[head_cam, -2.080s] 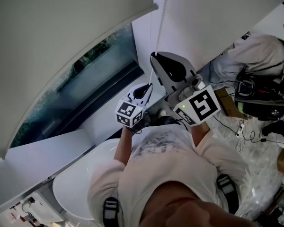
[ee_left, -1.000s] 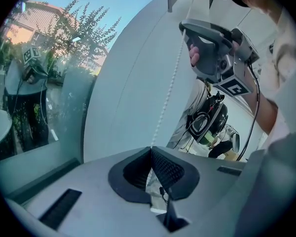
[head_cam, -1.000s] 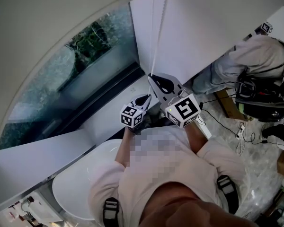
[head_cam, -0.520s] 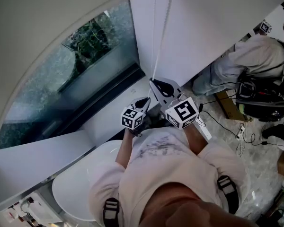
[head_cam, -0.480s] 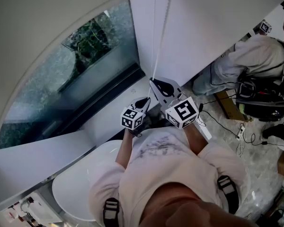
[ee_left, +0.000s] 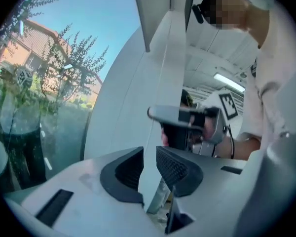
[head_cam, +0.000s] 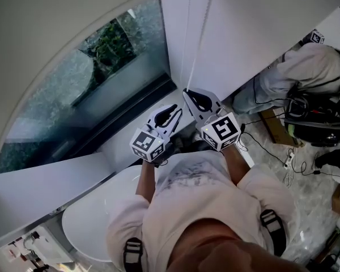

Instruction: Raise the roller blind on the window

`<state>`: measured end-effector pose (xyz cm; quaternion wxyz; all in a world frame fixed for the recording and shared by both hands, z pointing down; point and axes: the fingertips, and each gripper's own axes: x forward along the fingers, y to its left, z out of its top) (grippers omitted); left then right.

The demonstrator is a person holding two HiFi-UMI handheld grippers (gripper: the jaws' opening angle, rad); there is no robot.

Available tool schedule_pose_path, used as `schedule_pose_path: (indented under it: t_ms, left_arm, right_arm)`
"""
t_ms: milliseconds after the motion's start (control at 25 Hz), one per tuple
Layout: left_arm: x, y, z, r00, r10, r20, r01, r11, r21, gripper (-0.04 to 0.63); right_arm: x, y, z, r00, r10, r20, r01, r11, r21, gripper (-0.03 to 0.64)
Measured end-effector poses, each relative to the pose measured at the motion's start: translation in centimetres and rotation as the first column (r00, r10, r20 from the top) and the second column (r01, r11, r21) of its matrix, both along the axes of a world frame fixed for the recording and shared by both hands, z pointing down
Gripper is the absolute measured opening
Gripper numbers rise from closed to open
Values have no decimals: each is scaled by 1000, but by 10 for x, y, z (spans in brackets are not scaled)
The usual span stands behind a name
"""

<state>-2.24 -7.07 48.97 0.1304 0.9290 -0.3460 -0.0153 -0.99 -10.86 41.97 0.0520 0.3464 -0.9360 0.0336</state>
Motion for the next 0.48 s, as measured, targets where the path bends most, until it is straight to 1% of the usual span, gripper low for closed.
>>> schedule_pose_path:
  t_ms: [120, 240, 480]
  left_arm:
    - [-6, -5, -58, 1000, -6, -14, 8, 994, 110, 72]
    - [-5, -9, -112, 1000, -4, -18, 8, 979, 204, 73]
    - [9, -21, -184, 1000, 6, -11, -2, 947, 322, 77]
  right_arm:
    - [1, -1, 0, 1000, 3, -1, -3, 1000, 2, 61]
    - [4, 2, -2, 1000, 7, -1, -7, 1000, 6, 61]
    - [5, 3, 0, 1000, 10, -2, -10, 1000, 7, 61]
